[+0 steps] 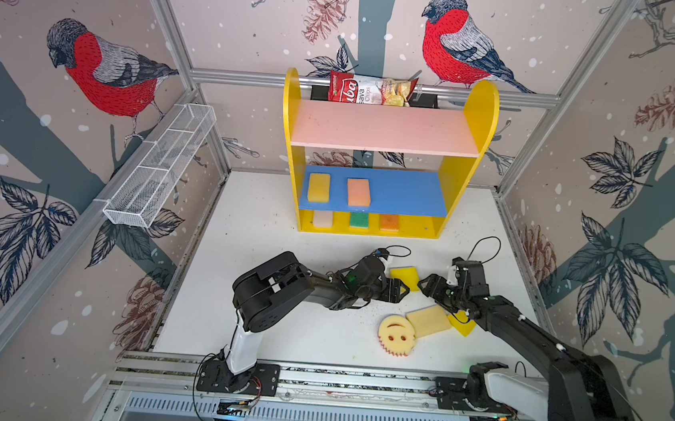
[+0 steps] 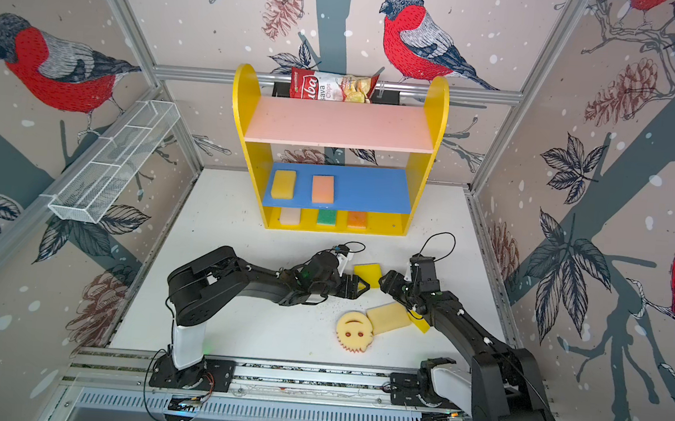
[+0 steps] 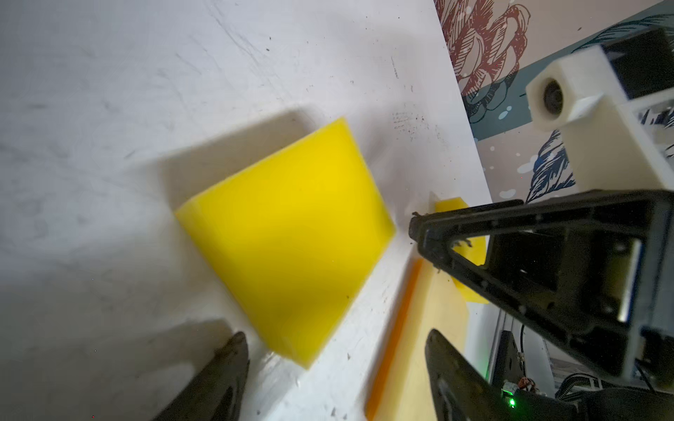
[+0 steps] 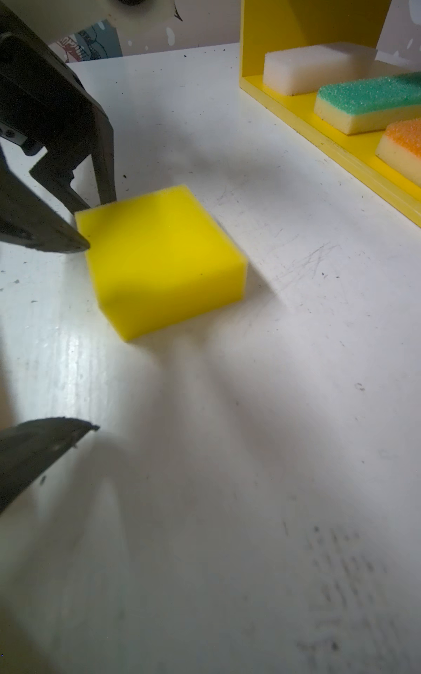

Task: Place and organize the cleaning sponges onto the shelf
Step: 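Grasp the bright yellow sponge on the table with the right gripper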

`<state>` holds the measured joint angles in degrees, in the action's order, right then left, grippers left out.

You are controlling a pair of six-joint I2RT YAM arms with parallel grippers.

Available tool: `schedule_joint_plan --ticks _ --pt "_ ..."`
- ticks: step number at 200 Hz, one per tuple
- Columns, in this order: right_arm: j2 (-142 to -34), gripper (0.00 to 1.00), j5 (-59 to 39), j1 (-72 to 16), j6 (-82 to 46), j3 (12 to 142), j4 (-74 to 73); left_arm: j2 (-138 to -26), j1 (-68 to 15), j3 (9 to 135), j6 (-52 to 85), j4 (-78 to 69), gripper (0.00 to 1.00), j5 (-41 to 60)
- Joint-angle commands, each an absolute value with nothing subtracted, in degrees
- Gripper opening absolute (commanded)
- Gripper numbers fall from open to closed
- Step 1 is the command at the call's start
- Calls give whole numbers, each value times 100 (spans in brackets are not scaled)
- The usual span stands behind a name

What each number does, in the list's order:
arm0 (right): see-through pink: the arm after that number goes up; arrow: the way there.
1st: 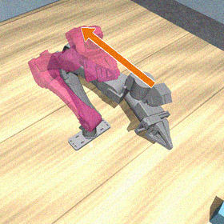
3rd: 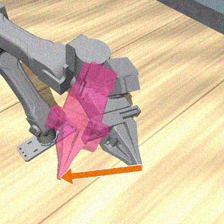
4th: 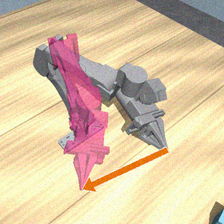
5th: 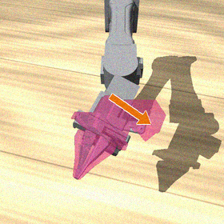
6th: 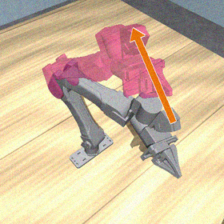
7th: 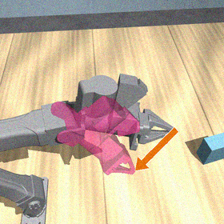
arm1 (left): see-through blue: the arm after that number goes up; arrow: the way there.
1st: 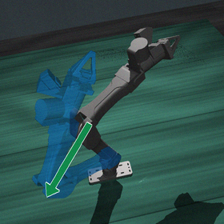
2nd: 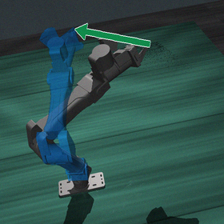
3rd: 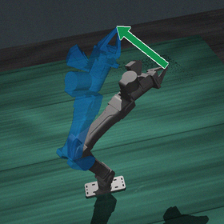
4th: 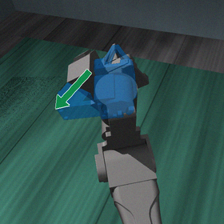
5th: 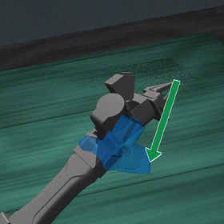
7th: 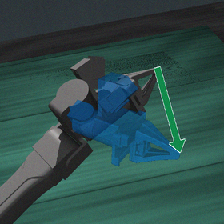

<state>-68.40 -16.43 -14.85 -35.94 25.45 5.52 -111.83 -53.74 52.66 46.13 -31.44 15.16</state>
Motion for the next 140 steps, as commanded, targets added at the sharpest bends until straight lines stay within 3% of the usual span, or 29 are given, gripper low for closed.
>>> schedule_joint_plan --ticks 1,21,38,46,69,103,140 --pt "-7311 71 -1773 -1485 -3595 2761 63 -11299 -5344 5395 4575 -3445 76 1697" --pt "-7862 62 -1942 -1515 -3595 3003 -183 -11394 -5313 5406 4588 -3463 76 1749" --pt "-8287 36 -2077 -1658 -3583 3223 -318 -11422 -5300 5360 4622 -3505 76 1749" --pt "-8440 29 -2071 -1794 -3542 3342 -335 -11411 -5289 5308 4649 -3544 75 1736" --pt "-8762 23 -1852 -2304 -3345 3620 -269 -11242 -5274 5157 4658 -3560 75 1615" --pt "-8770 4 -1683 -2767 -3085 3686 -304 -10887 -5221 4915 4691 -3420 75 1328" --pt "-8382 0 -1693 -2796 -2865 3532 -293 -10353 -5211 4488 4841 -3427 76 918"
